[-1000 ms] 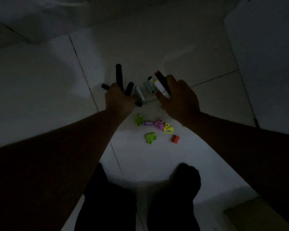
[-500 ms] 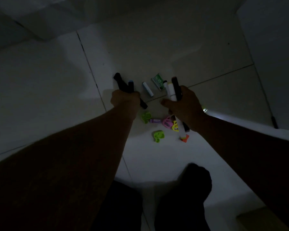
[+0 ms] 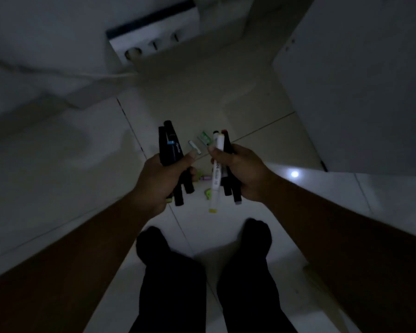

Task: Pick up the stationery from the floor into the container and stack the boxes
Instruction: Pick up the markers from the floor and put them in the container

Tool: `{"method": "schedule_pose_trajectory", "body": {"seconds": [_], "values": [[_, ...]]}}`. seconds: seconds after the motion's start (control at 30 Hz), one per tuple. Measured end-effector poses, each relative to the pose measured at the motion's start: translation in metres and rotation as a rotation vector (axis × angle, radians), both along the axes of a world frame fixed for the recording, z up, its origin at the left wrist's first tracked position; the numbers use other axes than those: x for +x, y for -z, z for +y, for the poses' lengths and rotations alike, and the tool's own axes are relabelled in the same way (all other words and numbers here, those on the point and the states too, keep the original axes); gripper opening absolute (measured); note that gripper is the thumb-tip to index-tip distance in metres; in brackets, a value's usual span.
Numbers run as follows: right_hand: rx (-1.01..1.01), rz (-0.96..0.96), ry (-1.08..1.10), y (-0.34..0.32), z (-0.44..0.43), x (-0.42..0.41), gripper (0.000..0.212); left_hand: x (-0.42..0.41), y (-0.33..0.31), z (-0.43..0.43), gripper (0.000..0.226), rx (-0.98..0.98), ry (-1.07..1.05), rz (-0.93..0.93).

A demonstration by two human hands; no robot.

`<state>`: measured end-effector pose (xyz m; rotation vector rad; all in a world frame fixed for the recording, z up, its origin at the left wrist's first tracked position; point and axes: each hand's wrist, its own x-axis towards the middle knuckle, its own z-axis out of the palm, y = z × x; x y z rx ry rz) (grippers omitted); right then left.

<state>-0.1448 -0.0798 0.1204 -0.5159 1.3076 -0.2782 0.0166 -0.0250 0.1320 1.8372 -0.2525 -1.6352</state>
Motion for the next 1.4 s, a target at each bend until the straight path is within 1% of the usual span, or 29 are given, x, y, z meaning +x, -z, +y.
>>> {"method": "schedule_pose_trajectory", "body": {"seconds": [0.03, 0.1, 0.13, 0.17, 0.23, 0.27, 0.37, 0.4, 0.5, 0.57, 0.63, 0.67, 0.73, 0.83, 0.9, 0.97, 1.03, 1.1, 1.2, 1.33, 1.4], "values": [[0.008, -0.027, 0.038, -0.017, 0.003, -0.001, 0.027, -0.003, -0.02, 0.002, 0.028, -0.037, 0.009, 0.006], [0.022, -0.066, 0.081, -0.053, 0.01, 0.0, 0.035, -0.007, -0.06, 0.006, 0.024, -0.079, -0.007, 0.041], [0.019, -0.071, 0.08, -0.078, 0.012, 0.0, 0.037, -0.009, -0.085, 0.005, 0.02, -0.081, -0.014, 0.064], [0.006, -0.068, 0.065, -0.1, 0.015, 0.0, 0.035, -0.01, -0.106, 0.006, 0.019, -0.078, -0.018, 0.091], [-0.071, -0.04, 0.027, -0.157, 0.016, -0.003, 0.025, -0.013, -0.159, 0.004, 0.029, -0.089, 0.003, 0.115], [-0.11, -0.018, 0.022, -0.174, 0.018, -0.004, 0.024, -0.014, -0.176, 0.005, 0.033, -0.11, 0.004, 0.116], [-0.212, 0.083, 0.016, -0.26, 0.007, -0.012, 0.036, -0.015, -0.26, -0.007, 0.044, -0.147, 0.066, 0.077], [-0.242, 0.111, 0.016, -0.286, 0.002, -0.014, 0.037, -0.016, -0.285, -0.01, 0.048, -0.174, 0.089, 0.077], [-0.218, 0.092, 0.082, -0.367, -0.009, -0.023, 0.03, -0.017, -0.364, -0.016, 0.053, -0.217, 0.107, 0.105], [-0.208, 0.045, 0.117, -0.401, -0.014, -0.027, 0.023, -0.016, -0.396, -0.022, 0.049, -0.222, 0.093, 0.154], [-0.216, -0.013, 0.159, -0.441, -0.015, -0.033, 0.019, -0.015, -0.432, -0.027, 0.031, -0.228, 0.122, 0.2], [-0.218, -0.036, 0.175, -0.459, -0.013, -0.035, 0.02, -0.015, -0.449, -0.027, 0.022, -0.24, 0.133, 0.226], [-0.256, -0.054, 0.183, -0.496, -0.01, -0.038, 0.025, -0.015, -0.487, -0.031, 0.017, -0.27, 0.161, 0.277], [-0.278, -0.056, 0.189, -0.534, 0.0, -0.045, 0.026, -0.016, -0.528, -0.032, 0.016, -0.308, 0.247, 0.322], [-0.318, -0.055, 0.235, -0.554, 0.005, -0.047, 0.025, -0.016, -0.55, -0.034, 0.017, -0.342, 0.288, 0.303], [-0.354, -0.058, 0.266, -0.574, 0.009, -0.051, 0.019, -0.017, -0.57, -0.038, 0.021, -0.373, 0.326, 0.257], [-0.386, -0.057, 0.288, -0.588, 0.008, -0.054, 0.016, -0.018, -0.582, -0.044, 0.024, -0.386, 0.35, 0.225], [-0.406, -0.065, 0.347, -0.6, 0.004, -0.059, 0.016, -0.02, -0.594, -0.054, 0.024, -0.388, 0.368, 0.245], [-0.441, -0.062, 0.434, -0.616, -0.012, -0.066, 0.024, -0.028, -0.61, -0.073, 0.025, -0.43, 0.402, 0.247], [-0.465, -0.08, 0.479, -0.625, -0.042, -0.077, 0.026, -0.041, -0.618, -0.103, 0.024, -0.476, 0.404, 0.254], [-0.471, -0.093, 0.482, -0.626, -0.058, -0.083, 0.024, -0.049, -0.619, -0.119, 0.026, -0.487, 0.402, 0.253]]}}
